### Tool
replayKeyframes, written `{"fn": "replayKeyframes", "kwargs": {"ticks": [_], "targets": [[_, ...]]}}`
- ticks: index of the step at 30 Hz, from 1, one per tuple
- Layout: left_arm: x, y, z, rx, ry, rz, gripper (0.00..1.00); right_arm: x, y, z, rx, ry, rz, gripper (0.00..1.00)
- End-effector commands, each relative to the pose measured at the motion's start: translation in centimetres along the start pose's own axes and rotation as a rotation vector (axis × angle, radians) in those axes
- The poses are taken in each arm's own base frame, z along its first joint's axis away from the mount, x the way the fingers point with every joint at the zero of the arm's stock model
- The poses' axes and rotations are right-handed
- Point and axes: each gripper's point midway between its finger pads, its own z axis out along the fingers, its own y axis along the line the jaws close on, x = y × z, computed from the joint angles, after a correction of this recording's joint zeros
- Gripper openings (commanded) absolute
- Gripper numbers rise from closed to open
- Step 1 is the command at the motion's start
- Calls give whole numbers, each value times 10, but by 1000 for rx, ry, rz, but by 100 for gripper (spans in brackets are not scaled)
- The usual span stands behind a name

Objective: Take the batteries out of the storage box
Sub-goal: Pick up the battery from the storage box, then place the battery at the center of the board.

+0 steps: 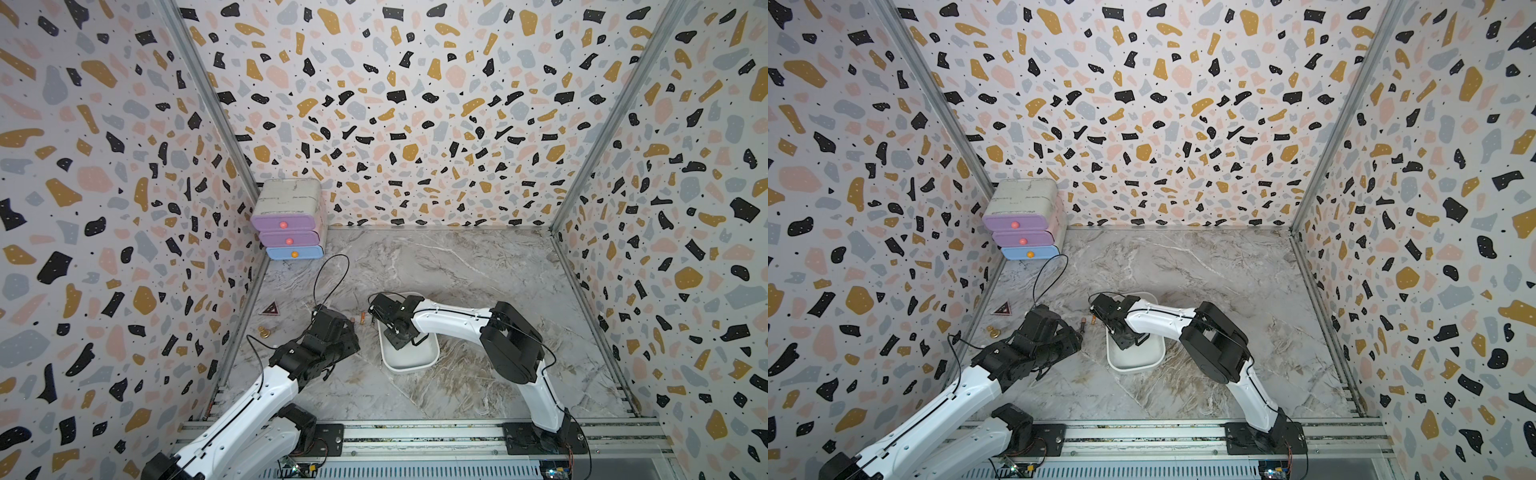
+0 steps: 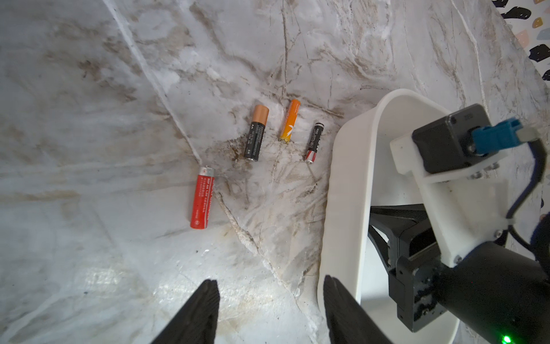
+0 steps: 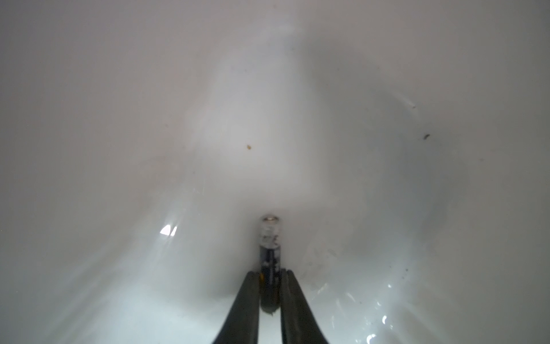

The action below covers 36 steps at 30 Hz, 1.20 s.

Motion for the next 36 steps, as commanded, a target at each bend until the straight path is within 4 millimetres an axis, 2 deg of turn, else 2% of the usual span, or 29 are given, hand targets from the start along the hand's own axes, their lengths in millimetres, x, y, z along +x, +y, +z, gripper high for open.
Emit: {"fn": "replayKeyframes", "kwargs": {"ticks": [1,6,8,11,16,19,21,23,26,27,29,31,33,36], "targets": [[-6,0,-1,-6,-23,16,61,15,-4,6,23,75,-30,12],[-12,0,-5,-22,-42,55,62,12,-2,-1,-15,67,-32,0],[-15,0,-7,-30,-52,61,62,8,-1,-11,-36,49,-33,0],[-18,1,-9,-40,-67,66,63,-1,-2,-36,-69,5,-35,0],[-23,-1,-9,-38,-80,68,64,-13,-6,-99,-185,-112,3,0],[-26,-1,-9,-47,-83,73,64,-6,-25,-133,-210,-171,36,0],[-27,0,-9,-57,-86,79,64,4,-47,-150,-197,-201,73,0],[-28,3,-10,-69,-96,83,64,21,-73,-158,-181,-211,129,0],[-32,6,-12,-80,-115,90,64,56,-118,-155,-92,-206,215,0],[-32,7,-12,-83,-117,93,64,70,-131,-147,-65,-181,245,0],[-32,8,-9,-91,-112,99,64,98,-145,-127,-49,-104,271,0],[-31,10,-6,-106,-98,107,65,125,-150,-101,-41,-6,290,0],[-28,13,-1,-121,-83,116,65,141,-147,-80,-44,55,289,0],[-27,19,4,-154,-71,138,65,150,-132,-53,-101,103,286,0]]}}
